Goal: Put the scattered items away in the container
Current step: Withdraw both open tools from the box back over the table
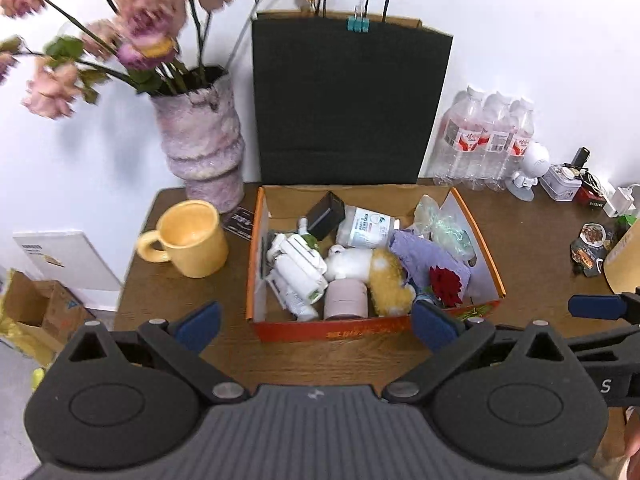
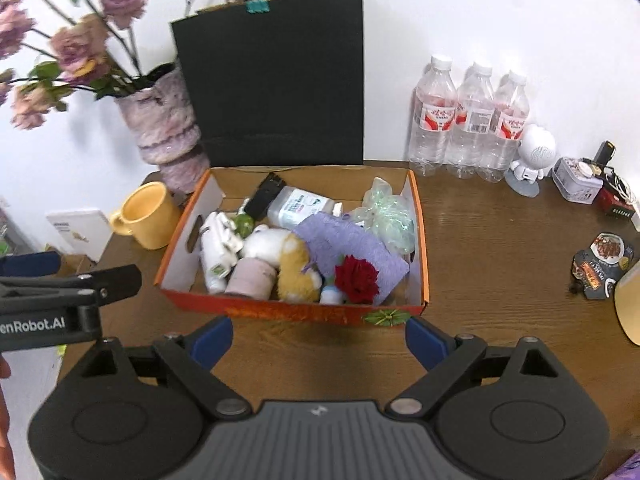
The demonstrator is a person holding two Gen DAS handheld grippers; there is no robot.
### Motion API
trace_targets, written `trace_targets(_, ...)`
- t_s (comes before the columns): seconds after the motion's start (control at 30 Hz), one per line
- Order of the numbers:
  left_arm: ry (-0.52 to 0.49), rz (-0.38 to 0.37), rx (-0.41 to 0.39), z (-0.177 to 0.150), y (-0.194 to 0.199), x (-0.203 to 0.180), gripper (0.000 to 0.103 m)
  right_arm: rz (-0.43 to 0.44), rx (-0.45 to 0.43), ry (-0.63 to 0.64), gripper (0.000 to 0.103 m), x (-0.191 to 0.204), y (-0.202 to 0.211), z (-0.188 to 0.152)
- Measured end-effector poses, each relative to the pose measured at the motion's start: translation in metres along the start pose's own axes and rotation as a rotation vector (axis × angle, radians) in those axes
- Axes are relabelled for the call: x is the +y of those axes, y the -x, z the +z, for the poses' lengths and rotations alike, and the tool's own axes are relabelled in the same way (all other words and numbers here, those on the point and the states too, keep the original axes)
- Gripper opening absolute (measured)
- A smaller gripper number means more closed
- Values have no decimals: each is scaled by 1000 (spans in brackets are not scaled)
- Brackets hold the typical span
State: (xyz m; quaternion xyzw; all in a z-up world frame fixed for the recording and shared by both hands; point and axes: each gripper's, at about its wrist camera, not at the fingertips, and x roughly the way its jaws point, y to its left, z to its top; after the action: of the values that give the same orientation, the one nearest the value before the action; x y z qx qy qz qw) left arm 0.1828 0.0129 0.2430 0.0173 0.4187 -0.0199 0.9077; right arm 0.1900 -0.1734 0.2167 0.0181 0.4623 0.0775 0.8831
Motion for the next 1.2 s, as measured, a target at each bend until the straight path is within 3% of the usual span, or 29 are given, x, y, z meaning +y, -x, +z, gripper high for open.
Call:
trace_targets(0.27, 9, 30, -44, -15, 48, -2, 103, -32, -66, 9, 95, 0, 57, -11)
trace_targets(0.37, -9, 27, -66, -26, 59, -7, 103, -30, -92, -2, 100, -1, 71, -20)
trace_targets(0.47, -45, 33, -69, -40, 57, -11, 103, -23, -111, 15, 102, 2, 75, -35)
trace_targets(0.67, -1, 2, -87, -74, 42, -4, 103, -56, -140, 43, 102, 10, 61, -67)
trace_targets(0.83, 26, 21, -144, -121, 37, -1, 103, -84, -189, 39, 102, 12, 45, -113)
trace_targets(0.97, 56, 26, -181, -171, 37, 1, 103, -57, -242, 48, 102, 15, 35, -162)
trace_targets(1.1, 114, 31, -262, -226, 32, 3, 103, -51, -293, 104, 102, 20, 20, -210)
trace_targets(1.2, 98, 44, -312, -261, 20, 0, 103, -61, -336, 143, 102, 20, 8, -241)
